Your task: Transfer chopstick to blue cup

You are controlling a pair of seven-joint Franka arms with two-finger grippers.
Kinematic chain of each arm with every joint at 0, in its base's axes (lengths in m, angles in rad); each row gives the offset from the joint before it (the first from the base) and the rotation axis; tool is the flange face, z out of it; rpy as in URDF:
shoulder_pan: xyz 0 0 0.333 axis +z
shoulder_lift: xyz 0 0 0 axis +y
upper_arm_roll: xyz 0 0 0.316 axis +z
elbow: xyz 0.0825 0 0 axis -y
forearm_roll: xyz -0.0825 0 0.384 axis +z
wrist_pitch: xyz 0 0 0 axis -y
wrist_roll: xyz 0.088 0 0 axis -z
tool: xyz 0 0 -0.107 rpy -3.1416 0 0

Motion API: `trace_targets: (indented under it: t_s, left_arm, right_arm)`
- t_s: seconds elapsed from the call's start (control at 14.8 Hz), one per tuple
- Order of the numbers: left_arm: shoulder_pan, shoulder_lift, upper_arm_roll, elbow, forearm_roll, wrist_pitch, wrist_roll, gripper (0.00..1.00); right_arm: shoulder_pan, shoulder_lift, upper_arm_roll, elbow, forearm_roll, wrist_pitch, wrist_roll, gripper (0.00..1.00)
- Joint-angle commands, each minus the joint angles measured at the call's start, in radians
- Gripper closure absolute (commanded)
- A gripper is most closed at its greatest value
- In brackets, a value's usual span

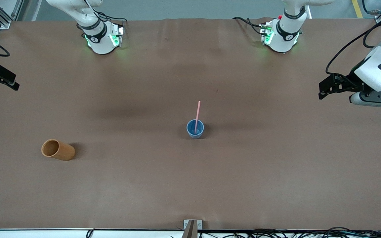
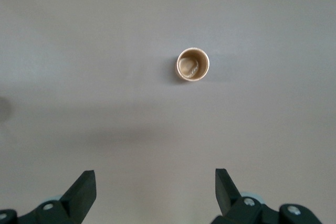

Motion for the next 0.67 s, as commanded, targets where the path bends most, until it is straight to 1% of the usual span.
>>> trace_targets:
  t_s: [0.0, 0.13, 0.61]
  left_arm:
    - [0.007, -0.006, -0.004, 0.004, 0.009, -0.006, 0.007, 0.0]
    - [0.007, -0.006, -0.004, 0.004, 0.009, -0.006, 0.007, 0.0]
    - [0.007, -0.006, -0.004, 0.004, 0.009, -0.006, 0.007, 0.0]
  right_arm:
    - [-0.016, -0.048, 0.013, -0.076, -0.002, 0.013, -0.024, 0.0]
    - [-0.016, -0.07, 0.012, -0.105, -0.002, 0.042, -0.026, 0.0]
    - [-0.016, -0.065, 0.012, -0.096, -0.002, 0.089, -0.024, 0.0]
